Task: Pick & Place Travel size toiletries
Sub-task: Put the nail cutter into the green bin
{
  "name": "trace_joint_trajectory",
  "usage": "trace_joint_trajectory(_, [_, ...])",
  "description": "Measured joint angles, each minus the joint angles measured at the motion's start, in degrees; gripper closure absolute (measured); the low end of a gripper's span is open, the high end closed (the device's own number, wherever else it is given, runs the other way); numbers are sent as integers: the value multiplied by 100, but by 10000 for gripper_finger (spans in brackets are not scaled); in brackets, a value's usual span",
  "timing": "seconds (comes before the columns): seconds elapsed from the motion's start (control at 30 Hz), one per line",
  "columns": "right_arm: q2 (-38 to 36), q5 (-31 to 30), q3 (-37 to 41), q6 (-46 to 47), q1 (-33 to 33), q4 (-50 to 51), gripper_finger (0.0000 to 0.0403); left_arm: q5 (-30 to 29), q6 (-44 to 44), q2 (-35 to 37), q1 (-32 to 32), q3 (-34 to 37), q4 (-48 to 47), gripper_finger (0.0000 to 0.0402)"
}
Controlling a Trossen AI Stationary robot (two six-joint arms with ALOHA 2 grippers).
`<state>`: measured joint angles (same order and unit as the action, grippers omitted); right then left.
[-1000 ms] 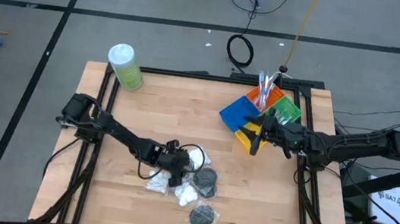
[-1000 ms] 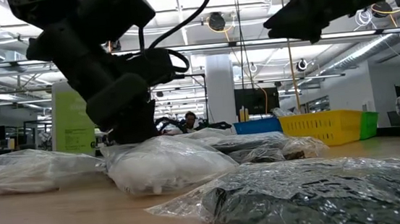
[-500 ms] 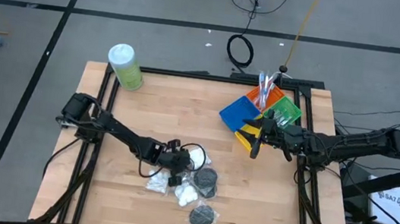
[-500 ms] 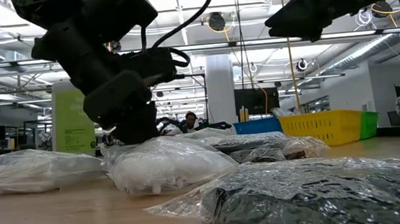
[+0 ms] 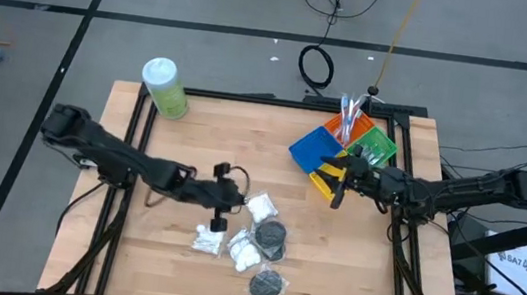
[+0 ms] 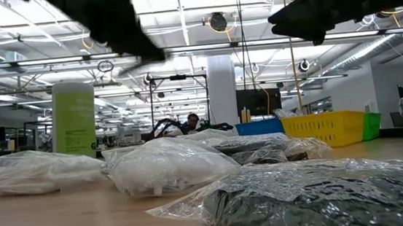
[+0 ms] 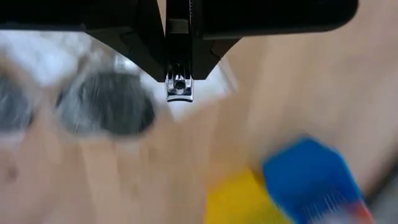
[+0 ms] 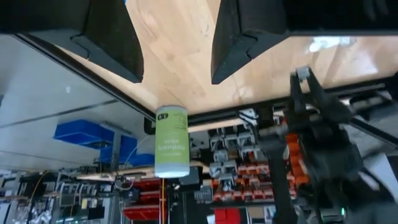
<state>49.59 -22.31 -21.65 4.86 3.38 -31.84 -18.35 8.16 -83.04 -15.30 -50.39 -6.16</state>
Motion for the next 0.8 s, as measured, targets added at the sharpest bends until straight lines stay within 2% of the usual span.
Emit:
trace_joint_trajectory(0.1, [110,16,28,20,4,-235,227,-154,-639,354,30,-7,399,369])
trace_joint_trajectory(0.17, [326,282,33,77,7,-511,227,-154,-1057,416,105,-7,832,369])
trace_joint_trajectory(0.33, [1407,1314,-98,137,13,-1805,227,689,-1783,360,485,-11,2198,369])
trace_joint_trajectory(0.4, [1909,1511,-239,29,13,-2289,229,1043,-1900,322,671,-11,2483,369])
trace_joint_trajectory(0.57, [3041,1499,-591,-322,22,-3528,228,2002,-1973,340,1061,-14,3503,369])
trace_joint_trajectory(0.67, [3554,1500,-841,-512,22,-4138,227,2485,-1993,334,1199,-15,3812,369])
trace_joint_trajectory(0.8, [3984,1511,-1299,-694,22,-4429,229,2590,-1950,335,1352,-15,3862,369])
